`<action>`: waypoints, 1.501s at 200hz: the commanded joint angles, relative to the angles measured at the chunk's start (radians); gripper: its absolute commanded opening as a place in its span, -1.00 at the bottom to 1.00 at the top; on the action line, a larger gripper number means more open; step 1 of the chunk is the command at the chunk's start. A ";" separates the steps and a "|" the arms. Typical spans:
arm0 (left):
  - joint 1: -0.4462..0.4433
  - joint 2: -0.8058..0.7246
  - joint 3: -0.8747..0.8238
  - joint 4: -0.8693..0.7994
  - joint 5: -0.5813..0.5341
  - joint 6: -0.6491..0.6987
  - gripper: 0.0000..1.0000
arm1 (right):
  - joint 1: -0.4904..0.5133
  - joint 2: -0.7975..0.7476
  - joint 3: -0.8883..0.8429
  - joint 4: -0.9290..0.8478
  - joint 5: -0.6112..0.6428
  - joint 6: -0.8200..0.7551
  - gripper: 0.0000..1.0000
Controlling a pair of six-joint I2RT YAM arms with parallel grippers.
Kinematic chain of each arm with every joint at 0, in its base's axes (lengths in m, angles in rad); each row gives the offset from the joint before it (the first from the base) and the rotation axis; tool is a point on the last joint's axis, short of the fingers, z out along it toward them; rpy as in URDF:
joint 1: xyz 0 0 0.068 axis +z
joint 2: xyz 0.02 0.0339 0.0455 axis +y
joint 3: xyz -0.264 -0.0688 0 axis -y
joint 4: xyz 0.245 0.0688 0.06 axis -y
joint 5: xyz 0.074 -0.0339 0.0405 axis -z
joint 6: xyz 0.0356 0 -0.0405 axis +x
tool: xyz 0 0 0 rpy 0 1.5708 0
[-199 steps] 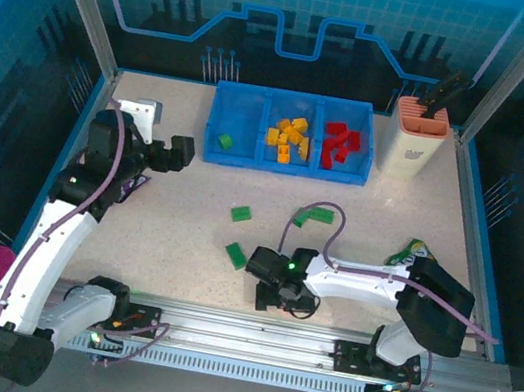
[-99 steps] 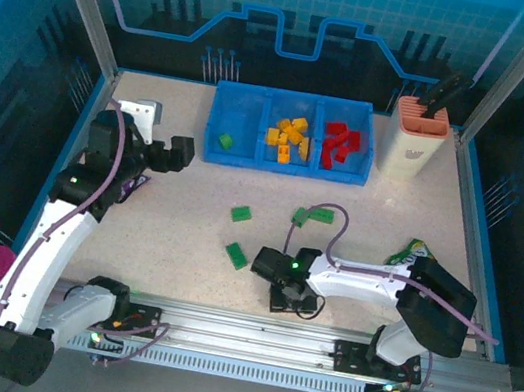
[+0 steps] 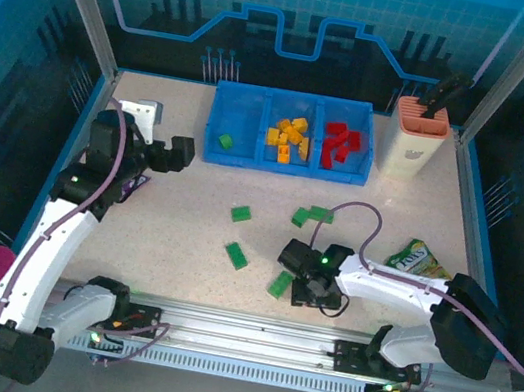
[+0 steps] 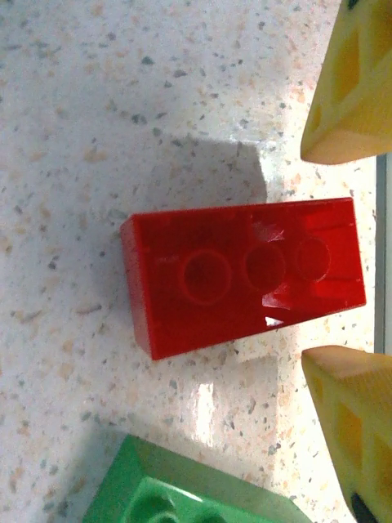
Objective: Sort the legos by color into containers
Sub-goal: Rotate the lego at the bottom-center of the table, then pick up the lego from the bottom-center of the table, then place the lego in the container.
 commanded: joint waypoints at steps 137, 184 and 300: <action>0.011 0.010 -0.005 -0.003 0.002 -0.008 0.97 | -0.213 0.170 0.172 -0.056 0.027 -0.384 -0.35; 0.011 0.075 0.056 -0.083 -0.025 -0.013 0.96 | -0.479 0.269 0.576 -0.075 0.130 -0.726 -0.36; -0.216 0.163 0.096 -0.201 -0.147 -0.017 0.97 | -0.797 1.001 1.589 -0.024 -0.026 -0.912 -0.39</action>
